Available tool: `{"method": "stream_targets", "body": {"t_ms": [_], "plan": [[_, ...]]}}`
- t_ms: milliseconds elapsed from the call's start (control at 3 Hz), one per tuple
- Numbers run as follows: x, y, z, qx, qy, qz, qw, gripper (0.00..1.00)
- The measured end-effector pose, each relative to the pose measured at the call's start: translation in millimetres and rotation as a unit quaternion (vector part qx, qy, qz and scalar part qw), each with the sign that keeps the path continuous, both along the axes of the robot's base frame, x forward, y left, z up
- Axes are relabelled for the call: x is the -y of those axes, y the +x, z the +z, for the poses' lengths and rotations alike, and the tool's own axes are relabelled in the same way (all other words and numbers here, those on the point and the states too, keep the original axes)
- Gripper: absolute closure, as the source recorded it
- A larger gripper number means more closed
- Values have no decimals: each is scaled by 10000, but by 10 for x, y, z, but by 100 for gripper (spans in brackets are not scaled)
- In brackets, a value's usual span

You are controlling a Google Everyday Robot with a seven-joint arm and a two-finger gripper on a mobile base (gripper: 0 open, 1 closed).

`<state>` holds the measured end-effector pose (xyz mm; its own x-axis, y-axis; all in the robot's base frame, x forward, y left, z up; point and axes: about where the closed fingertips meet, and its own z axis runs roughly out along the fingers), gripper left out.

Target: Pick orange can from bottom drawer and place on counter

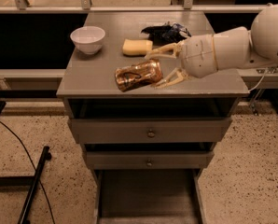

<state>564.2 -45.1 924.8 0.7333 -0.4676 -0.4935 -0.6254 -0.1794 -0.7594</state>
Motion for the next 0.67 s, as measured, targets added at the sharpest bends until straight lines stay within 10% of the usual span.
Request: {"method": "stream_targets", "body": {"t_ms": [667], "plan": [[-9, 4, 25, -97, 31, -59, 9999, 100]]}}
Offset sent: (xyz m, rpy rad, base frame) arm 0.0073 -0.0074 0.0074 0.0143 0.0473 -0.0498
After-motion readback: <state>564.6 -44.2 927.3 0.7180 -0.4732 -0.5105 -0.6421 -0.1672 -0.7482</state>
